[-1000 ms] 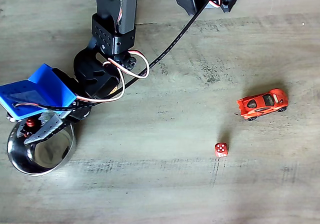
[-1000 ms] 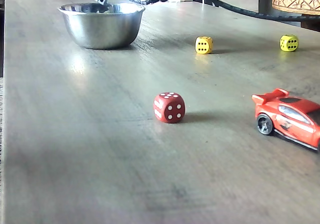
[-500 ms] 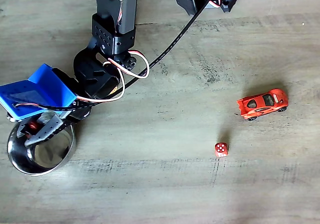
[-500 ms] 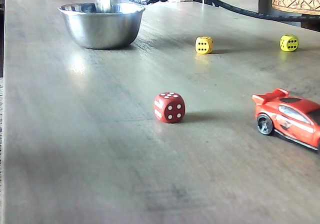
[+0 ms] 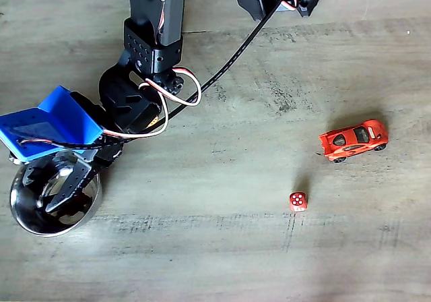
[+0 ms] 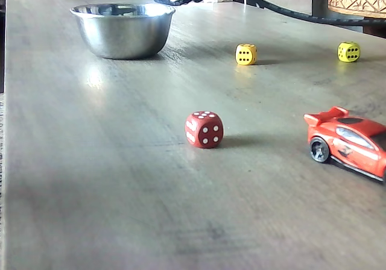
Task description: Pick up the lego figure and place in bowl
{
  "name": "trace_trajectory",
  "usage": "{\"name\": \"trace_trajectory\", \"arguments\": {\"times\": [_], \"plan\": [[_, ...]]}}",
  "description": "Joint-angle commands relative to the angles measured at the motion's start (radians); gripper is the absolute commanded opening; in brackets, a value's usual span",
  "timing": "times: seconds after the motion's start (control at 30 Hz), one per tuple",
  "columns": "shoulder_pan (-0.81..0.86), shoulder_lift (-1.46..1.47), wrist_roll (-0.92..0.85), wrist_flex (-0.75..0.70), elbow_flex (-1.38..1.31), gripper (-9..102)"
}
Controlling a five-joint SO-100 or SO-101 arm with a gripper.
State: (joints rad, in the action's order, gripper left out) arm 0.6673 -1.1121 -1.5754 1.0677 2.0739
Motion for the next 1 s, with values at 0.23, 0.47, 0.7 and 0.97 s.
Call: {"name": "trace_trajectory", "arguments": {"times": [0.23,0.47,0.7,0.97], "plan": [[-0.005,-0.006,0.008,0.005,-0.048,2],[-0.006,-0.008,0.008,0.005,-0.048,-1],[-0.023,-0.026,0.043,0.003,-0.057,-1],[-0.06,-0.126,0.155,-0.034,-0.049,-1]]}}
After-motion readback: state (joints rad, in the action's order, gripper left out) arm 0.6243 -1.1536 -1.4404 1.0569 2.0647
